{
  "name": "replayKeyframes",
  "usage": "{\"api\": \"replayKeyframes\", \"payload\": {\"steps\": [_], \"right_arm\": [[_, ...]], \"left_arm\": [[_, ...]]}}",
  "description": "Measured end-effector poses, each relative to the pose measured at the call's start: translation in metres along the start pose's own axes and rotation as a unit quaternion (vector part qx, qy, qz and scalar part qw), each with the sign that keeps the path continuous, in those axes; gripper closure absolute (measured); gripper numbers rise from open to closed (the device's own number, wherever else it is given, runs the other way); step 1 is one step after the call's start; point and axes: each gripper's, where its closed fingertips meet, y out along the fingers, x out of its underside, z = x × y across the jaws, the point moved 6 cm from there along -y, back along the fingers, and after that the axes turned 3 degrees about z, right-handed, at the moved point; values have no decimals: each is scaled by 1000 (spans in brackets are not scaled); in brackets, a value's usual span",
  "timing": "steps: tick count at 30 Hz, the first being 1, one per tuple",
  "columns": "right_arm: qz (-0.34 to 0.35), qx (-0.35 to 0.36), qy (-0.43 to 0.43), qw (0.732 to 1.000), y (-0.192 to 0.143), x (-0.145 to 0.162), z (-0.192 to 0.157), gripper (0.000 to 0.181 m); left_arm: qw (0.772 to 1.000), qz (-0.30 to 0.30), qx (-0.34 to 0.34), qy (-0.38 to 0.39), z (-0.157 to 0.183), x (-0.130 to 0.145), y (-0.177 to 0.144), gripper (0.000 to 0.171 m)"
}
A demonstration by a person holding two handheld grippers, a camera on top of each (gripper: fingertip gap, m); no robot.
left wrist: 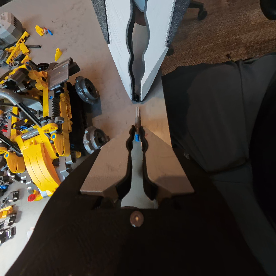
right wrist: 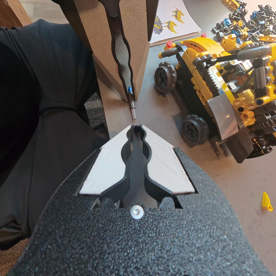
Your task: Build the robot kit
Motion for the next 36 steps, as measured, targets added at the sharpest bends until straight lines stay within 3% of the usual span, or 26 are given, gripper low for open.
{"api": "replayKeyframes", "payload": {"steps": [14,22,32,36], "right_arm": [[10,-46,-48,998,3,-3,-3,177],[15,-75,-30,997,3,-2,1,178],[12,-52,-35,998,-1,1,0,177],[13,-47,-8,999,-7,5,1,160]], "left_arm": [[997,19,20,75,1,-4,6,168],[997,20,32,69,1,-9,12,168],[997,19,21,69,1,-16,20,168],[997,20,12,79,3,-15,20,168]]}}
